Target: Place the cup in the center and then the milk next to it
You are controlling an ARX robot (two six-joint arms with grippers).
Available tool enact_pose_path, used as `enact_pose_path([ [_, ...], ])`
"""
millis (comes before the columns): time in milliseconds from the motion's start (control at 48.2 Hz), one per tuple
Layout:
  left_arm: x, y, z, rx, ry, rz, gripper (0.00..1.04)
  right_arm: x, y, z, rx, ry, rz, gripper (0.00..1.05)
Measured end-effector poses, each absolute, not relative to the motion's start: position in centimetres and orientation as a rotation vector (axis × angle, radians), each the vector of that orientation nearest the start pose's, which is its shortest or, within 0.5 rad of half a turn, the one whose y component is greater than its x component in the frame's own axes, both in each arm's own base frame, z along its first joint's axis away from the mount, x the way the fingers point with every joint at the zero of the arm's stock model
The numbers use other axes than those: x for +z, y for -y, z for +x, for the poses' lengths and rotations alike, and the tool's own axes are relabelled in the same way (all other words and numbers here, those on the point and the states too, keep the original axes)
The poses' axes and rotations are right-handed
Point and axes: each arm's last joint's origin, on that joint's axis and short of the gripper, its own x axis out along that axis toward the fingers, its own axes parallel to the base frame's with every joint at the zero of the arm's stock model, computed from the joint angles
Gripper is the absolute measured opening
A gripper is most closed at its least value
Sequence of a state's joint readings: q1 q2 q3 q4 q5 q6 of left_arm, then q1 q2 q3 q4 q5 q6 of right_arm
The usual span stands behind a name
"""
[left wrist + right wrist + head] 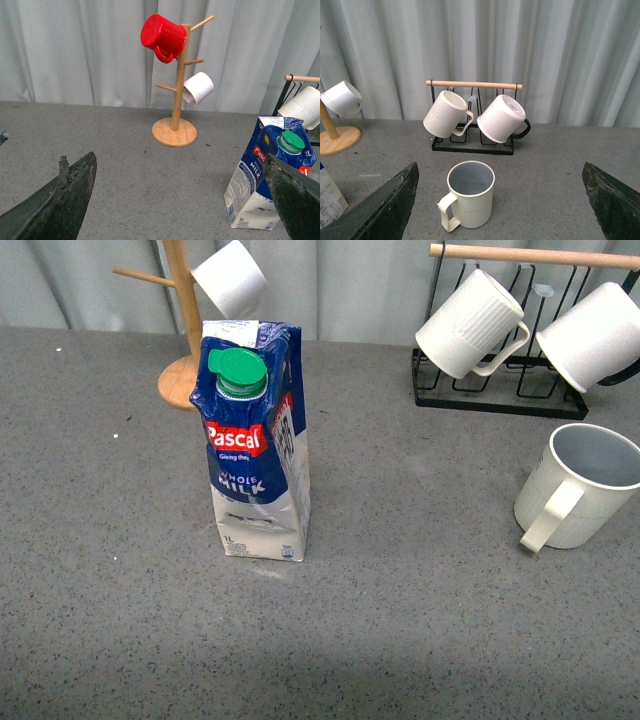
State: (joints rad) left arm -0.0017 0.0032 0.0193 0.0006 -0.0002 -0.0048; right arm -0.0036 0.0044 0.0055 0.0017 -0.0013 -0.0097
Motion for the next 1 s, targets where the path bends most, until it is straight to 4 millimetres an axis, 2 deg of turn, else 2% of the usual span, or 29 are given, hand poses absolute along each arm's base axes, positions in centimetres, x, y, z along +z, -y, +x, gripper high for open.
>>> enact_pose_path([
  [332,17.0,0.0,9.7,-0.002,0.017,-0.005,0.98,16.5,0.0,9.8,-0.003,0.003,-0.01,0.96],
  [456,17.0,0.0,9.7,0.0,0.017,-0.005,0.98,16.9,0.2,10.2,-0.234,-0.004,-0.113,0.96],
  [560,17.0,0.0,9.7,-0.002,0.017,-0.005,0.98,16.9,0.4,11.3,-0.277,-0.061,-0.17,0.96],
  [684,17.0,0.0,9.7,-0.002,0.017,-0.005,0.98,17.4,0.7,13.5,-0.236,-0.107,-0.179,0.96],
  [726,17.0,0.0,9.7,-0.002,0.017,-0.005,0.98,17.8,0.8,14.8,-0.217,-0.131,-0.175,0.96],
  [767,17.0,0.0,9.7,-0.002,0.017,-0.005,0.98,18.0,0.9,17.0,-0.18,-0.195,-0.171,0.96],
  [788,17.0,0.0,9.7,-0.002,0.017,-0.005,0.98,18.0,0.9,17.3,-0.174,-0.207,-0.168,0.96],
  [912,17.0,0.0,9.7,-0.002,0.017,-0.005,0.98,16.6,1.1,21.6,-0.115,-0.393,-0.135,0.96],
  [995,17.0,0.0,9.7,-0.002,0.017,-0.005,0.98,15.9,1.2,23.6,-0.106,-0.461,-0.126,0.96],
])
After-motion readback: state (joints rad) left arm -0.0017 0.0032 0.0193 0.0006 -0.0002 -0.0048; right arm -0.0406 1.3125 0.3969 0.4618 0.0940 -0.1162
